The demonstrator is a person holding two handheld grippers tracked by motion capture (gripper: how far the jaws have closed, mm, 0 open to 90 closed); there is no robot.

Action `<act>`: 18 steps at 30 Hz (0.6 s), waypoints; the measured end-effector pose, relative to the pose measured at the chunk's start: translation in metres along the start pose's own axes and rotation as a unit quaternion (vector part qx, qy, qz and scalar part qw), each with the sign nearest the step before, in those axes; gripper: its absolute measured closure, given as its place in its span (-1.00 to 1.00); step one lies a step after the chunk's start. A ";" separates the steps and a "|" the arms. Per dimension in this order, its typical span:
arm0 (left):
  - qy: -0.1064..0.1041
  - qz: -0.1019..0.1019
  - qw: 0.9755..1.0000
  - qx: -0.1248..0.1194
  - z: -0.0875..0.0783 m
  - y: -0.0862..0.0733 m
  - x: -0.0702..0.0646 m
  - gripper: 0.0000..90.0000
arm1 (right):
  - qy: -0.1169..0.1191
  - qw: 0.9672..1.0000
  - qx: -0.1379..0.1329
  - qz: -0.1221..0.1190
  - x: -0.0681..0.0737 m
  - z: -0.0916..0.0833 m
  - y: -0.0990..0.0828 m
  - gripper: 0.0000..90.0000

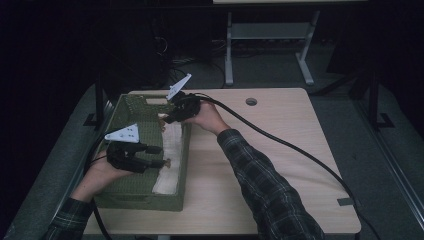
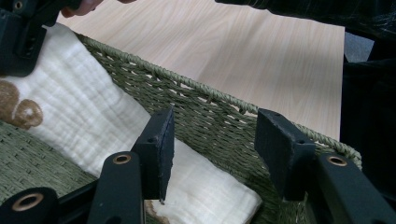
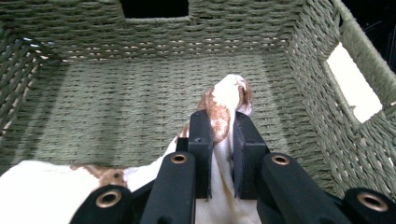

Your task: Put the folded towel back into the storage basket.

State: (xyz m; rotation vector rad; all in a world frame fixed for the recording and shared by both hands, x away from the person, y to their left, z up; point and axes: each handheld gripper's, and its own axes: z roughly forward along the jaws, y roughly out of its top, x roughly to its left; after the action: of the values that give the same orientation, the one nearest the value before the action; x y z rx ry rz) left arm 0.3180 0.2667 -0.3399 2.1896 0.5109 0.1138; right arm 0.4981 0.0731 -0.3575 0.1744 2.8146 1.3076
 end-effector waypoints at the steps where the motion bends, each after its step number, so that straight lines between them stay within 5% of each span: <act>1: 0.000 -0.001 1.000 -0.001 0.000 0.000 0.000 0.05 | -0.001 1.000 -0.001 0.002 -0.002 0.001 -0.001 0.77; 4: 0.000 -0.002 1.000 -0.002 0.001 0.000 0.000 0.05 | -0.009 1.000 0.003 -0.003 -0.004 0.003 -0.002 0.74; 7: 0.001 -0.002 1.000 -0.004 0.001 0.000 0.000 0.05 | -0.052 0.998 -0.017 -0.017 -0.010 0.003 -0.002 0.40; 10: 0.003 -0.002 1.000 -0.006 0.001 0.001 0.000 0.04 | -0.070 0.997 -0.036 -0.001 -0.013 -0.004 0.002 0.24; 18: 0.004 -0.009 1.000 -0.016 0.006 0.008 -0.002 -0.03 | -0.065 0.997 -0.037 0.020 -0.015 -0.021 0.003 0.04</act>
State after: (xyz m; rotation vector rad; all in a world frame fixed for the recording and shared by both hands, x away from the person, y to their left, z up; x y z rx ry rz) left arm 0.3203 0.2576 -0.3375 2.1541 0.5290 0.1194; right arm 0.5112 0.0577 -0.3421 0.3042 2.6649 1.3540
